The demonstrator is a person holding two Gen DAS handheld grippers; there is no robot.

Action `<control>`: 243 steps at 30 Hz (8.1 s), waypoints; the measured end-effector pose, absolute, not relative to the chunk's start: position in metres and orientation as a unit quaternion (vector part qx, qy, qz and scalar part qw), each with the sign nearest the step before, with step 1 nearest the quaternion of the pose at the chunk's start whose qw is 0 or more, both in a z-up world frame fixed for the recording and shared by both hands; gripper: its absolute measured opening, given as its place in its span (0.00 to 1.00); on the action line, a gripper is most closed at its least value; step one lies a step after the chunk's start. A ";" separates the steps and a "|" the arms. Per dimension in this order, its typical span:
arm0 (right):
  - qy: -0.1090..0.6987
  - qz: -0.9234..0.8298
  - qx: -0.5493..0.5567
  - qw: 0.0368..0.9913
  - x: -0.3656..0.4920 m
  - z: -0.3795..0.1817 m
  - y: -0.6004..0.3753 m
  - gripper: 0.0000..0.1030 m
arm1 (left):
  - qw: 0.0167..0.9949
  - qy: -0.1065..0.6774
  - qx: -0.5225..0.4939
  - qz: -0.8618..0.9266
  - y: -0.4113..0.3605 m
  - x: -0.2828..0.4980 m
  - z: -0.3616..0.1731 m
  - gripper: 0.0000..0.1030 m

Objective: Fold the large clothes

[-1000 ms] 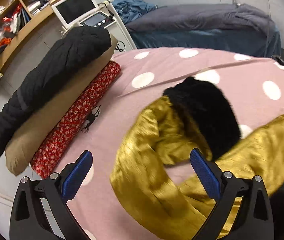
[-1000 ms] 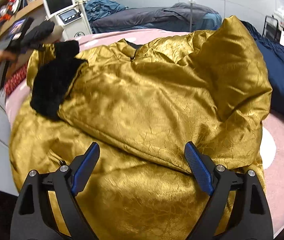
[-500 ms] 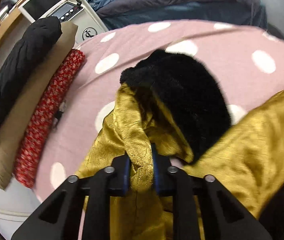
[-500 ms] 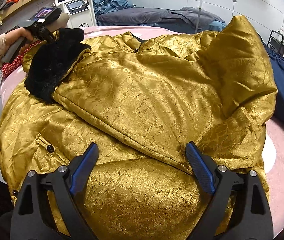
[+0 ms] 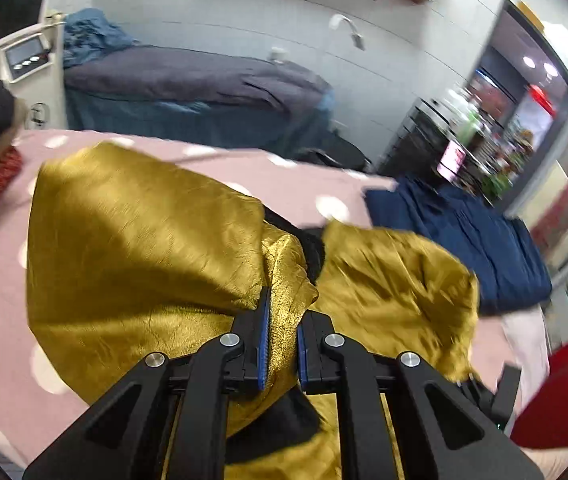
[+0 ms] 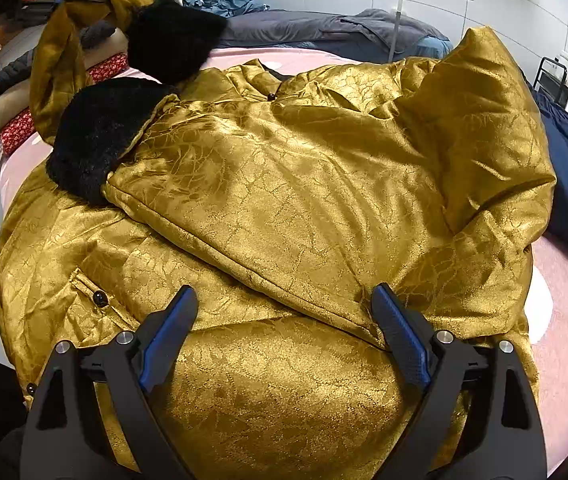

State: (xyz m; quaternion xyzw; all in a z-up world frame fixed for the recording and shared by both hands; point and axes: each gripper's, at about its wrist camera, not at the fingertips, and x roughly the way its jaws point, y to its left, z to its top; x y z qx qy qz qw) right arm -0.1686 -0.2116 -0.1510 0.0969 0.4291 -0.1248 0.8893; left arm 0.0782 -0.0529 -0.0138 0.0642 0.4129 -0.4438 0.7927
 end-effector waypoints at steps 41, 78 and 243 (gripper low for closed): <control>0.320 0.051 0.345 0.881 0.001 -0.069 -0.246 0.11 | 0.814 0.481 0.002 -0.326 0.013 0.046 -0.092 0.77; 0.397 -0.106 0.064 0.910 -0.091 -0.038 -0.217 0.63 | 0.846 0.427 0.151 -0.280 -0.040 0.037 -0.101 0.93; 0.304 -0.180 0.266 0.897 -0.147 -0.008 -0.407 0.74 | 0.865 0.360 0.105 -0.333 -0.020 0.052 -0.049 0.94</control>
